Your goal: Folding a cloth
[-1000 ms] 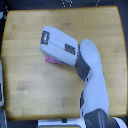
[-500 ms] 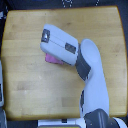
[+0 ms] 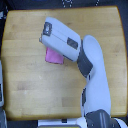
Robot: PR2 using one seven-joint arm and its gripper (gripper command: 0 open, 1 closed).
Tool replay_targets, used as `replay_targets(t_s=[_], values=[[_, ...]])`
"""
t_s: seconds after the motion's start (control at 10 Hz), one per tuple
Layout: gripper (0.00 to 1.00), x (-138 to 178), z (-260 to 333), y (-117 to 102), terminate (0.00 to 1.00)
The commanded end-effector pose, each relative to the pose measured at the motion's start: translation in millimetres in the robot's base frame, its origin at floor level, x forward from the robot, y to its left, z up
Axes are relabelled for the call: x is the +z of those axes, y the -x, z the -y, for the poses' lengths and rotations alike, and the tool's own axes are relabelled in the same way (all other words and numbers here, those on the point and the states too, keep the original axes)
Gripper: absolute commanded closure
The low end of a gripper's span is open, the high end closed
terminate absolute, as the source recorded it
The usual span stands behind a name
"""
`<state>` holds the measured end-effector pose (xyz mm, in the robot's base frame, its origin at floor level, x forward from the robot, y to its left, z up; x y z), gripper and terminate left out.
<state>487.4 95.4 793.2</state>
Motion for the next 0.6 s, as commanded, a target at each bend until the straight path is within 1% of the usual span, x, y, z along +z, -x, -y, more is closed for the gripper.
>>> replay_targets(t_s=[0.0, 0.1, 0.2, 0.5], values=[[0.0, 87.9, 90.8, -54.6, 0.0], [0.0, 105.9, 118.0, -62.5, 0.0], [0.0, 115.2, 131.2, -64.5, 0.0], [0.0, 137.9, 194.1, -56.1, 0.0]])
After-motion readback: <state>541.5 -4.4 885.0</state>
